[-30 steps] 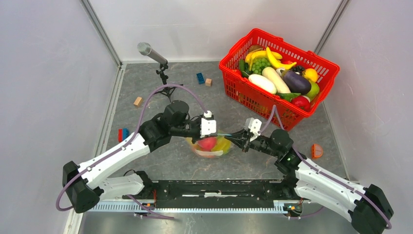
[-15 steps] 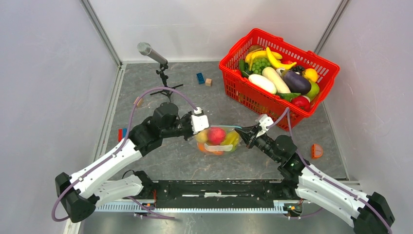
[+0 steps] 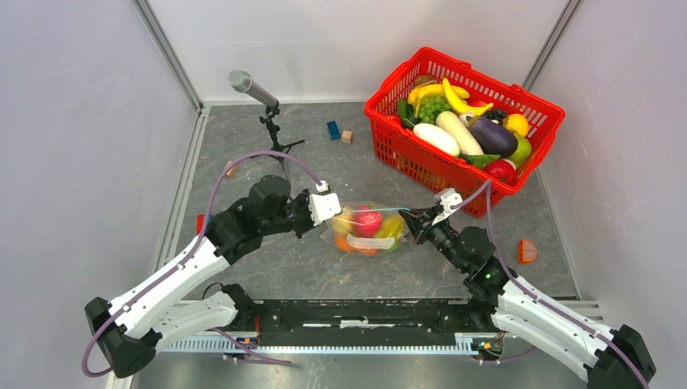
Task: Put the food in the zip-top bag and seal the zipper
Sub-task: Zip the zipper food storage bag at the center of the board, then place the zipper food storage bag at the center of the board.
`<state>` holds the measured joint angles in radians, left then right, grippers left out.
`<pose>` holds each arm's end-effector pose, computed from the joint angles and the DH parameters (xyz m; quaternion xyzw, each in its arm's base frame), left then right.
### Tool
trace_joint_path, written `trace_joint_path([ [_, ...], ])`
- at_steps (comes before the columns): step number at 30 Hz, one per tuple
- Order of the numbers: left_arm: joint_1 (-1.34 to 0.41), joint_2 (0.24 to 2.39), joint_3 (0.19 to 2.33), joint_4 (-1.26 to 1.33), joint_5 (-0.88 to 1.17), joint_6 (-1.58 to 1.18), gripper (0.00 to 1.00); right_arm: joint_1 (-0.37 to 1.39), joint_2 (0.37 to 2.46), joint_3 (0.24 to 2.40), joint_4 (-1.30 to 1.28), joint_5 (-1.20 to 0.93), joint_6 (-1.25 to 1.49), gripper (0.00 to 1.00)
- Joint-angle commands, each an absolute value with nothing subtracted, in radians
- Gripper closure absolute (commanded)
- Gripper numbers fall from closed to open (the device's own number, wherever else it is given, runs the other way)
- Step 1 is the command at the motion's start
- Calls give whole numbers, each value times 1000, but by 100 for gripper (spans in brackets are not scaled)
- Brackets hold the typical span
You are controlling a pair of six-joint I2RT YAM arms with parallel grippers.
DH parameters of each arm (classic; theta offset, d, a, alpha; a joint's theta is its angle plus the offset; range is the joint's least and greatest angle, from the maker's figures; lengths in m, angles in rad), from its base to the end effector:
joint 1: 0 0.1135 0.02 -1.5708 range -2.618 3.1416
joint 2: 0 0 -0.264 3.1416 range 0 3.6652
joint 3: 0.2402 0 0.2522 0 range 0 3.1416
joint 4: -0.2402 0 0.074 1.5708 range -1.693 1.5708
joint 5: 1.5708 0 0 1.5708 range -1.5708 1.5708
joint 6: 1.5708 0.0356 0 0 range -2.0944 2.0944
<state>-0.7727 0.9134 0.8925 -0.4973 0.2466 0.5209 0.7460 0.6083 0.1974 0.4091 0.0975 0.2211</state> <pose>0.1365 -0.1452 0.3236 0.5664 0.6475 -0.1681 0.4812 0.1208 0.1069 0.2213 -0.1501 0.6916 0.2975 0.6408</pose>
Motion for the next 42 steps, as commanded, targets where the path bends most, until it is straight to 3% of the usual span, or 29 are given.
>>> trace_joint_path([
  [1, -752, 887, 911, -614, 133, 550, 94, 724, 607, 187, 425, 171, 227, 100],
  [5, -751, 874, 909, -606, 108, 536, 85, 723, 606, 184, 439, 156, 224, 100],
  [11, -735, 838, 884, -543, 12, 520, 82, 722, 612, 187, 440, 136, 221, 100],
  [14, -732, 801, 861, -472, 3, 499, 37, 722, 611, 182, 444, 130, 229, 100],
  [15, -732, 779, 850, -446, 4, 491, 27, 722, 609, 181, 448, 124, 231, 100],
  [20, -717, 665, 795, -278, -80, 384, 1, 723, 616, 183, 456, 111, 229, 100],
  [24, -703, 638, 782, -240, -113, 312, 0, 722, 625, 195, 467, 80, 214, 100],
  [29, -667, 707, 897, -320, -401, -4, 0, 722, 644, 260, 494, -35, 175, 100],
  [36, -543, 829, 1001, -486, -246, -187, 0, 723, 778, 542, 347, -88, 11, 100],
  [42, -485, 754, 963, -453, -269, -218, 0, 722, 866, 731, 289, -155, -75, 100],
])
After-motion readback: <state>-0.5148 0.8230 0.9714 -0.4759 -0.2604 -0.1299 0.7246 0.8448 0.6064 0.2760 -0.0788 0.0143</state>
